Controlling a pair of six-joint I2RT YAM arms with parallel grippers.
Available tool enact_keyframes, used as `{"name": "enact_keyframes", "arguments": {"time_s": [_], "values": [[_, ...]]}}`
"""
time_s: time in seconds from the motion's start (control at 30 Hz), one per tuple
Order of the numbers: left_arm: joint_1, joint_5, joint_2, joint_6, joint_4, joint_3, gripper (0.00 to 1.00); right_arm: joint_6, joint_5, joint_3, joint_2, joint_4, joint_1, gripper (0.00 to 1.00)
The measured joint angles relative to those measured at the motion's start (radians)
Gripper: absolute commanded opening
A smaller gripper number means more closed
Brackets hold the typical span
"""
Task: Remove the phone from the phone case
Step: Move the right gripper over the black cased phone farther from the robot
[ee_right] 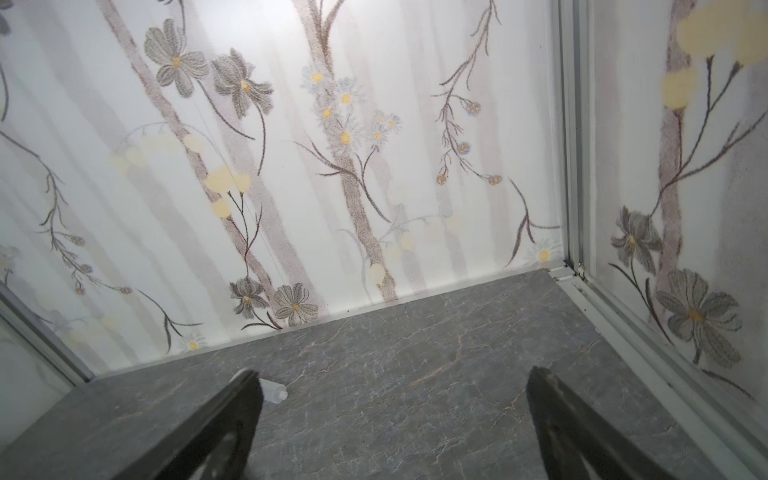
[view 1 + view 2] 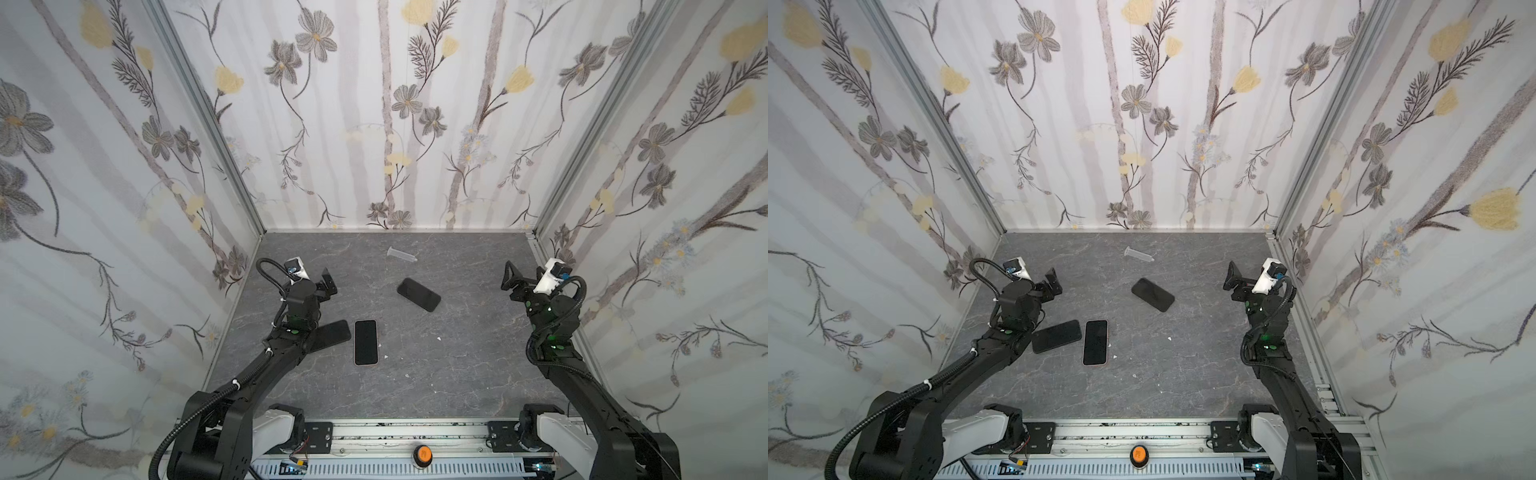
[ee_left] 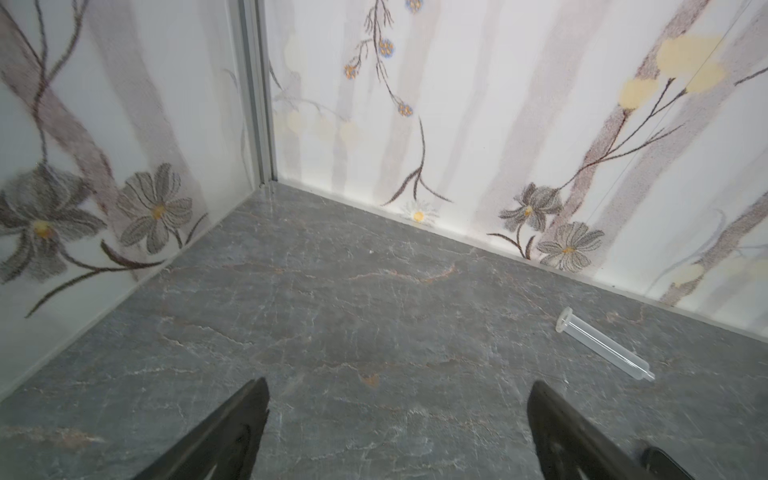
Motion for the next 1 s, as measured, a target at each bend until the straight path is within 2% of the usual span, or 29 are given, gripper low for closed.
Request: {"name": "enact_keyframes", "arguments": {"time_s": [0.17,0.27,0.37,0.47,0.73,1.0], "values": [[0.008,0.174,-0.008,-0.132,-0.129,0.029,1.00,0.053,-0.068,0.038,0.010,-0.154,0.003,1.00],[0.023,0.251,0.003,-0.204,-0.162,0.031,1.00,0.059,-0.153,0.019,0.027,-0.159,0.003,1.00],[0.031,0.296,0.013,-0.249,-0.170,0.034,1.00,0.037,-0.262,0.020,0.058,-0.158,0.005,1.00],[0.035,0.311,0.005,-0.286,-0.171,0.032,1.00,-0.013,-0.317,0.081,0.126,-0.186,0.053,1.00],[0.077,0.318,-0.075,-0.346,-0.164,-0.016,1.00,-0.198,-0.288,0.332,0.343,-0.367,0.282,1.00],[0.060,0.452,-0.055,-0.357,-0.109,-0.035,1.00,-0.383,-0.185,0.693,0.681,-0.652,0.448,1.00]]}}
